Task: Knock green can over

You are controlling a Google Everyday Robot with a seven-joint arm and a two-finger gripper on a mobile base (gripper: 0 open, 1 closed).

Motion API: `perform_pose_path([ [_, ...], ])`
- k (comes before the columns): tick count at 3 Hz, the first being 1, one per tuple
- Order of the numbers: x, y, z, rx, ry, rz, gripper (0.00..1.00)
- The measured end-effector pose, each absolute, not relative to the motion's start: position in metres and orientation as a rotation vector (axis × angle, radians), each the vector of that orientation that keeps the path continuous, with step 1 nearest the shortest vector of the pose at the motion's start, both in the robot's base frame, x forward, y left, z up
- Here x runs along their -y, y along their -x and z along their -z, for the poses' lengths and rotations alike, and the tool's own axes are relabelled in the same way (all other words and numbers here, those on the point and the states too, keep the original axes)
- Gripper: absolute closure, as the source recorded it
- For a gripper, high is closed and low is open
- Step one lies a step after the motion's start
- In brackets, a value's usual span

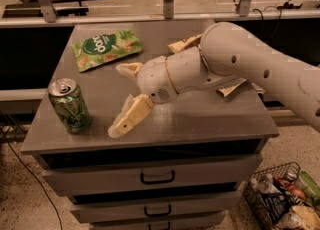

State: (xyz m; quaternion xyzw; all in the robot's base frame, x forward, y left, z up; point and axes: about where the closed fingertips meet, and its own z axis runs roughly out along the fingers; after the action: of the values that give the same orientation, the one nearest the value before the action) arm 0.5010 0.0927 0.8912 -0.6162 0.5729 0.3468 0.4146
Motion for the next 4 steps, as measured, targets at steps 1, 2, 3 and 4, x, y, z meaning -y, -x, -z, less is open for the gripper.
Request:
perform_pose_path([
  [1, -0.119, -0.503, -0.883, -1.381, 1.506, -0.924, 0.00],
  [2, -0.149, -0.503, -0.874, -1.325, 1.454, -0.994, 0.00],
  [3, -0.178, -0.503, -0.867, -1.277, 1.399, -1.063, 0.00],
  [4, -0.201, -0.504, -0.865, -1.249, 1.367, -1.106, 0.18],
])
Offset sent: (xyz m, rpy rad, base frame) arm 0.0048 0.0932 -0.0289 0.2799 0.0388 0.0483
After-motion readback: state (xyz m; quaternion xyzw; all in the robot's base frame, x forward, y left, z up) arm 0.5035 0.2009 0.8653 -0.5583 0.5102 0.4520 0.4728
